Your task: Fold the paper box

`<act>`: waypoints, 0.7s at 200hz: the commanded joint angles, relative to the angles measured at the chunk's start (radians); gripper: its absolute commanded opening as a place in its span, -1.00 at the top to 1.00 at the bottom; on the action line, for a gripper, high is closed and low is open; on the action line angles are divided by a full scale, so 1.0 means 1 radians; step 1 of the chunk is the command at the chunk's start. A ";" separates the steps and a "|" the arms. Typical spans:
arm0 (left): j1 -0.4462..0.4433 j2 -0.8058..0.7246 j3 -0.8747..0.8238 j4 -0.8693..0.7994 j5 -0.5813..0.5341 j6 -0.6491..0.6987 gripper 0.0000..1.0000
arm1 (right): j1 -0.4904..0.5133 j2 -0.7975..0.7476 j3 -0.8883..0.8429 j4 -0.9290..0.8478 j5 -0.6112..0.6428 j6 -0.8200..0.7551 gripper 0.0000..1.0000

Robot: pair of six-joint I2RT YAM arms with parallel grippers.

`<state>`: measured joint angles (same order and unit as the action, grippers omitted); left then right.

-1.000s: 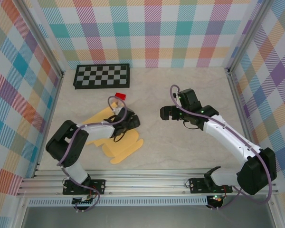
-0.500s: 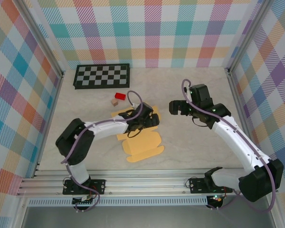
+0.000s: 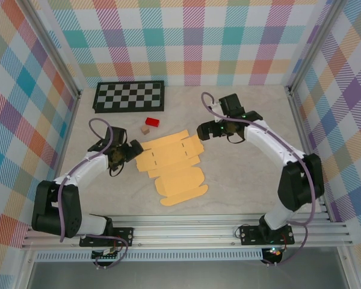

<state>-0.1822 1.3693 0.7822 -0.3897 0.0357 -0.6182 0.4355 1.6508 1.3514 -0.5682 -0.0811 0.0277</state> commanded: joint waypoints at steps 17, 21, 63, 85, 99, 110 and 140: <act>0.014 0.077 -0.027 0.136 0.147 0.065 -0.93 | -0.001 0.073 0.064 0.016 -0.109 -0.070 -0.96; 0.016 0.085 -0.027 0.150 0.147 0.067 -0.90 | -0.001 0.079 0.064 0.015 -0.119 -0.070 -0.96; 0.027 0.165 -0.063 0.336 0.250 0.102 -0.58 | 0.000 0.084 0.035 0.016 -0.249 -0.118 -0.96; 0.026 0.170 -0.105 0.411 0.259 0.123 -0.40 | -0.001 0.083 0.038 0.006 -0.279 -0.158 -0.95; 0.026 0.155 -0.136 0.452 0.257 0.137 -0.25 | 0.000 0.083 0.047 -0.004 -0.305 -0.171 -0.95; 0.026 0.143 -0.161 0.498 0.267 0.144 -0.06 | 0.000 0.083 0.056 -0.016 -0.332 -0.189 -0.95; 0.024 0.048 -0.185 0.611 0.392 0.103 0.50 | -0.001 0.081 0.093 -0.055 -0.400 -0.254 -0.96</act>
<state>-0.1608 1.5131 0.6067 0.0734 0.2958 -0.4980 0.4355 1.7382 1.3876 -0.5781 -0.3794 -0.1436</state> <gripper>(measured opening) 0.315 0.977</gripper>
